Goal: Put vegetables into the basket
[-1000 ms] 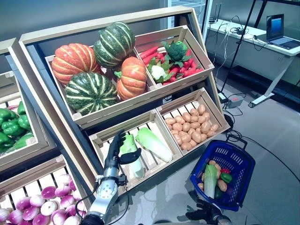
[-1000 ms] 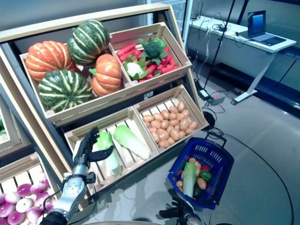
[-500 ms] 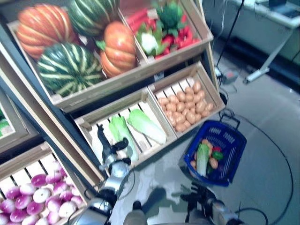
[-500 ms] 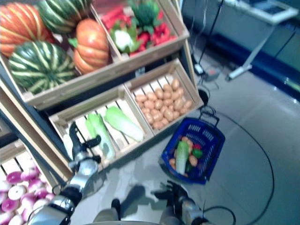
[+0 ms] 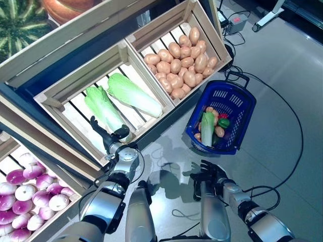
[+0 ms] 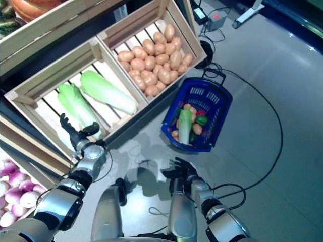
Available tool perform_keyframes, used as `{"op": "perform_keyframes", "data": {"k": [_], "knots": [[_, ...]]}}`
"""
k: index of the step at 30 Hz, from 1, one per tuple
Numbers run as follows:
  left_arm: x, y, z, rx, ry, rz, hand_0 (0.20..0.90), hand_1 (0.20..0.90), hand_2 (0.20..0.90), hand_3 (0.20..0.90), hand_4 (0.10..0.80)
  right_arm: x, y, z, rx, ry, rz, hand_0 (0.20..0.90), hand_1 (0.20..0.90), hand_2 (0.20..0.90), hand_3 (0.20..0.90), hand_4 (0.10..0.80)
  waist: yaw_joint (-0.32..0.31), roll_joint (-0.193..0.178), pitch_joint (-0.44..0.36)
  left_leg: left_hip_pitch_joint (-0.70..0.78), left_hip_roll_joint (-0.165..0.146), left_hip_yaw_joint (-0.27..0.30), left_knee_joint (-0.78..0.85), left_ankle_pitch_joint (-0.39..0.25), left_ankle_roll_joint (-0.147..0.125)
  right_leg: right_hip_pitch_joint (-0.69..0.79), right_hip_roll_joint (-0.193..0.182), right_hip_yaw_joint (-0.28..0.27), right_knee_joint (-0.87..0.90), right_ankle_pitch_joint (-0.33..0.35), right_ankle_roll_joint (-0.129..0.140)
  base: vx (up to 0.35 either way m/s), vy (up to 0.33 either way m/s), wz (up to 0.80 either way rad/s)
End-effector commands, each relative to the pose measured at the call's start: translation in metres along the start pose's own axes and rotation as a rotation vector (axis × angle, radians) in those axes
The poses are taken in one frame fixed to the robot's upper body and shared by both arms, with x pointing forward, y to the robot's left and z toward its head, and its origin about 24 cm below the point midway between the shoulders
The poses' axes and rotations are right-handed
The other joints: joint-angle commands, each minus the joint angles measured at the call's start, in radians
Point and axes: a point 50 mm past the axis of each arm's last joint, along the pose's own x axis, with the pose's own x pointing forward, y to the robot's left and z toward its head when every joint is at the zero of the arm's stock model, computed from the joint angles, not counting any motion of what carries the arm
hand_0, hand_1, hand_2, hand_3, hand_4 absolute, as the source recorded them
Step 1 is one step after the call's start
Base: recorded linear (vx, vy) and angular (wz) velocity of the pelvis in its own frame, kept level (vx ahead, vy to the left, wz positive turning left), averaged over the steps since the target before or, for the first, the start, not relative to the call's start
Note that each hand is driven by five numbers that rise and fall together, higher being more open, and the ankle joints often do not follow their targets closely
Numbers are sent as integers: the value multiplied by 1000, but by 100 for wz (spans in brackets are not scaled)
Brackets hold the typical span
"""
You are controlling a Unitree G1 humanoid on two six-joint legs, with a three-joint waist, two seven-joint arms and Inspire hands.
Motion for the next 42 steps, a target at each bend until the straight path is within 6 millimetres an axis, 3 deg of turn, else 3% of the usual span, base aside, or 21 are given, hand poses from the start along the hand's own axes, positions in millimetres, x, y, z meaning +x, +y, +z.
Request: {"op": "perform_keyframes", "data": {"k": [1,12,15,16,26,32,42], "knots": [[19,-2,57,-152,-136,67,900,900,900,900,800,-3,-9,-5,58,-20,-49,900,900,900,900,800,-3,3,-26,-24,-9,7,94,-92,25,34,-22,30,42,-31,-28,-59,10,0],[21,-13,74,-251,-85,20,900,900,900,900,800,2,-6,20,74,-77,-46,900,900,900,900,800,-10,-2,2,-107,-9,-8,177,-130,17,-60,-28,40,114,-50,-22,-32,1,2],[24,-14,88,-290,-83,17,900,900,900,900,800,3,-7,29,93,-96,-54,900,900,900,900,800,-16,-6,17,-148,-7,-12,208,-138,18,-106,-28,48,143,-51,-19,-15,-1,-3],[26,-14,93,-296,-94,18,900,900,900,900,800,3,-8,31,96,-101,-56,900,900,900,900,800,-18,-6,25,-156,-4,-17,238,-175,11,-116,-28,53,174,-83,-11,36,4,-2],[38,-14,150,-388,-86,24,900,900,900,900,800,-1,-13,57,167,-240,-37,900,900,900,900,800,-50,-21,63,-316,15,-40,373,-212,10,-274,-31,76,285,-102,-3,-22,-3,-1],[41,-13,177,-471,-35,45,900,900,900,900,800,-6,-9,87,217,-361,-10,900,900,900,900,800,-66,-27,79,-406,26,-52,468,-239,11,-354,-36,79,362,-125,-7,-28,-21,1],[52,-1,186,-579,80,94,900,900,900,900,800,-18,1,121,246,-478,10,900,900,900,900,800,-79,-30,80,-517,28,-65,583,-264,16,-458,-49,77,464,-146,-11,-3,-8,3]]}}
